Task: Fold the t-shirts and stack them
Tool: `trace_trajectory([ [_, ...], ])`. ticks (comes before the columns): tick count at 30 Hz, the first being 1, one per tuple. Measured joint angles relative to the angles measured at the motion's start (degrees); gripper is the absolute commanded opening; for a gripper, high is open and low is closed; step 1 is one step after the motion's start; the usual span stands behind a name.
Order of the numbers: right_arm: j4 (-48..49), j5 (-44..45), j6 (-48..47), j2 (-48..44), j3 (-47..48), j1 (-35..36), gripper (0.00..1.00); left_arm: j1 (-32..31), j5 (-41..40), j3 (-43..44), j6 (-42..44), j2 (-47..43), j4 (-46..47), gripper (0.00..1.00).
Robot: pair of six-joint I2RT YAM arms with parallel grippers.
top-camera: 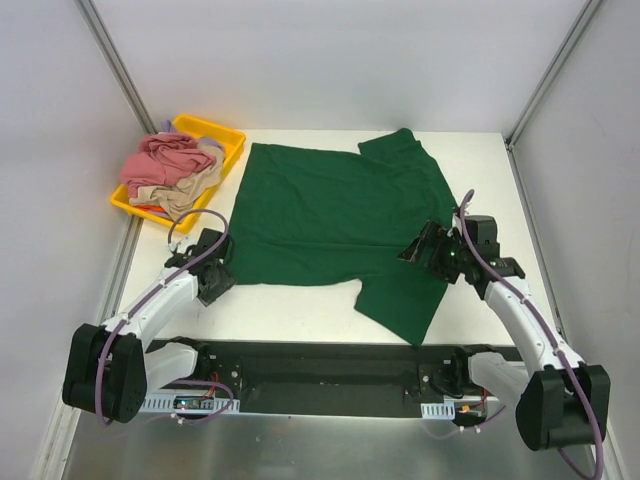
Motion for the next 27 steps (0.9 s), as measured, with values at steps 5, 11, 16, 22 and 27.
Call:
trace_trajectory([
  [5,0.52,0.90,-0.17,-2.89,-0.90,0.04,0.96,0.00,0.11,-1.20,-1.16,0.26,0.52,0.41],
  [11,0.63,1.95,-0.22,-5.38,-2.29,0.04,0.96,0.00,0.87,-2.34,-2.03,2.16,3.87,0.37],
  [16,-0.85,4.15,-1.01,-8.79,-3.43,0.04,0.96,0.00,2.12,-2.62,-2.10,1.86,6.29,0.42],
  [22,-3.06,6.54,-2.01,-11.28,-3.43,0.04,0.96,0.00,1.38,-4.74,-2.56,-1.73,7.89,0.39],
  [27,-3.74,7.17,-2.54,-11.32,-3.43,0.04,0.96,0.00,-0.22,-4.96,-4.09,-1.86,10.54,0.38],
])
